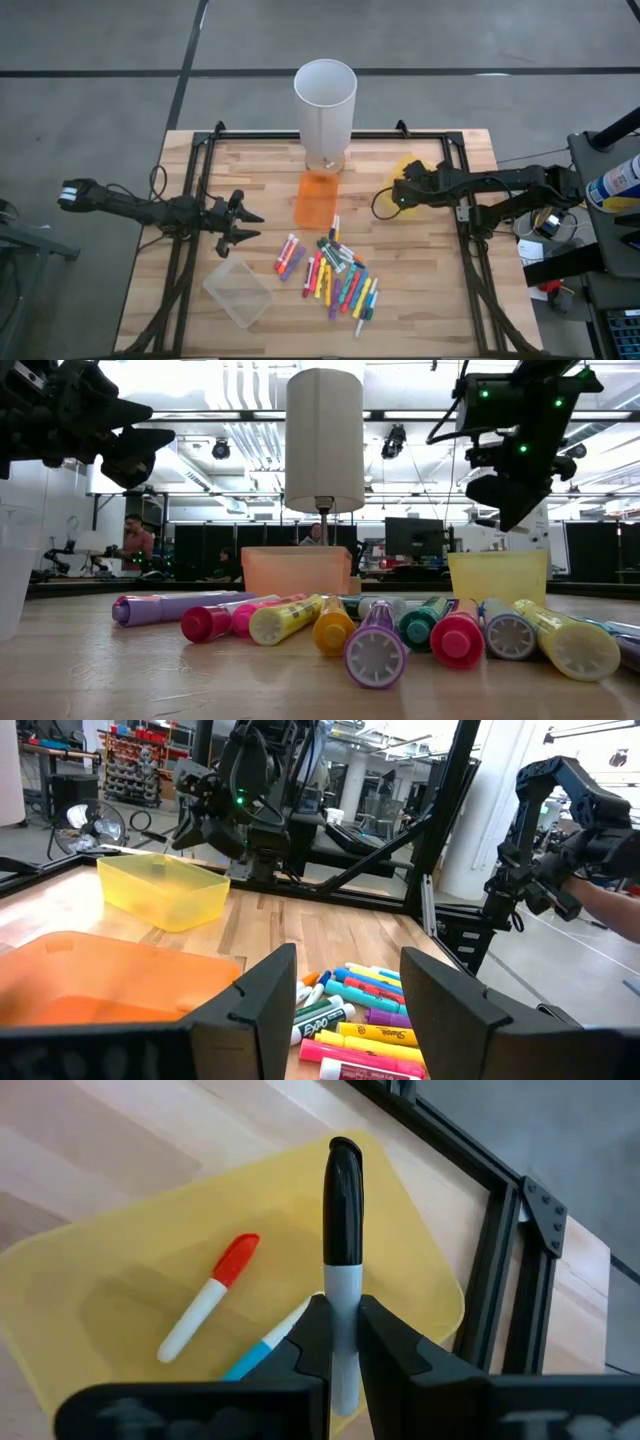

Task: Pick & Place Markers
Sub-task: Put the small black marker pen into the yellow bin, then put the small orange marker pen into the yellow bin

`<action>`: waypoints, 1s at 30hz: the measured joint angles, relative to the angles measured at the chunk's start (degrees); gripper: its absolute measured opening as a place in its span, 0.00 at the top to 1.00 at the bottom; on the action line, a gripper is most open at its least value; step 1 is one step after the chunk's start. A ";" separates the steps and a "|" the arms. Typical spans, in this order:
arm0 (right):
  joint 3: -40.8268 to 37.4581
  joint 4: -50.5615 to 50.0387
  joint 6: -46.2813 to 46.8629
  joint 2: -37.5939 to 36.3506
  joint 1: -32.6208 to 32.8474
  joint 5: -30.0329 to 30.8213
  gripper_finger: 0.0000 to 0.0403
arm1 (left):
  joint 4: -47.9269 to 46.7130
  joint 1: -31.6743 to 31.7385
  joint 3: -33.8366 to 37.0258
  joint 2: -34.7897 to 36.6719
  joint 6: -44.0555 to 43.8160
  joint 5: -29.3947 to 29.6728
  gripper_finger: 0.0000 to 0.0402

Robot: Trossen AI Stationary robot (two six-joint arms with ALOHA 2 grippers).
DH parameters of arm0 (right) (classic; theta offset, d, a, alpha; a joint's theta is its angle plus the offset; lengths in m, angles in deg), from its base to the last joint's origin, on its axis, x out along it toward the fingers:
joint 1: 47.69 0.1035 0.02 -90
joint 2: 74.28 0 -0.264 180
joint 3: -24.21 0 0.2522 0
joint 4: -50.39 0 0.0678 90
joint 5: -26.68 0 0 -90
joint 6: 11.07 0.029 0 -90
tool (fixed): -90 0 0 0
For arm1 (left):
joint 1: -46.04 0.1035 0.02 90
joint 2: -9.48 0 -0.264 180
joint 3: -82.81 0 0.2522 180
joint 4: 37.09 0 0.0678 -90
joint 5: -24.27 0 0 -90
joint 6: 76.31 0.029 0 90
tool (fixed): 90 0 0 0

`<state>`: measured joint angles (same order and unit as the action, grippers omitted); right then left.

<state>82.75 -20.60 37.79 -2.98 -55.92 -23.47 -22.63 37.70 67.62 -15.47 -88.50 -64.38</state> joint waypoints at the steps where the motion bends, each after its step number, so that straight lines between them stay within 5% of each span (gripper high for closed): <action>1: 0.00 0.00 -0.02 0.00 -0.07 -0.01 0.93 | 0.00 0.01 -0.01 0.00 -0.01 0.01 0.57; 13: -0.02 0.70 -0.04 0.00 -0.07 -0.92 0.89 | 0.00 0.00 -0.01 0.00 -0.02 0.00 0.57; 30: -0.02 1.08 0.00 0.02 -0.07 0.68 0.59 | 0.00 0.01 0.01 0.00 0.00 0.01 0.57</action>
<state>82.73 -19.52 37.79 -2.95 -55.99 -22.79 -22.63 37.71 67.63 -15.47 -88.50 -64.37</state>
